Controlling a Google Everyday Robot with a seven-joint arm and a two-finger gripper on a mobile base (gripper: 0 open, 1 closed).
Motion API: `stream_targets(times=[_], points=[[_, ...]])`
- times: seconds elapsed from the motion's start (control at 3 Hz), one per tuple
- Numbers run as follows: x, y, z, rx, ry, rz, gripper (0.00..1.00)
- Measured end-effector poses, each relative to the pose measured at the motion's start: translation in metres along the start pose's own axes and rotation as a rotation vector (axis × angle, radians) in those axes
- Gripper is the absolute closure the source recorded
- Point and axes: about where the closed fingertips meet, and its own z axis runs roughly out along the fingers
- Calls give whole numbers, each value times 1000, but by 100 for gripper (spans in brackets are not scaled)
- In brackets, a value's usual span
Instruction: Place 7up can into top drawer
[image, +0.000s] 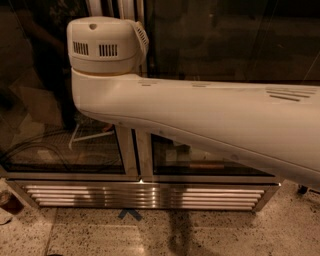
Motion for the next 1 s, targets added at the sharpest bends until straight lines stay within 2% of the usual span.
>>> stream_targets(times=[0.33,0.67,1.0], points=[[0,1,-1,-1,0,1,79],[-1,0,-1,-9,-4,0,100],[-3,0,-2,-13,-6,1,100]])
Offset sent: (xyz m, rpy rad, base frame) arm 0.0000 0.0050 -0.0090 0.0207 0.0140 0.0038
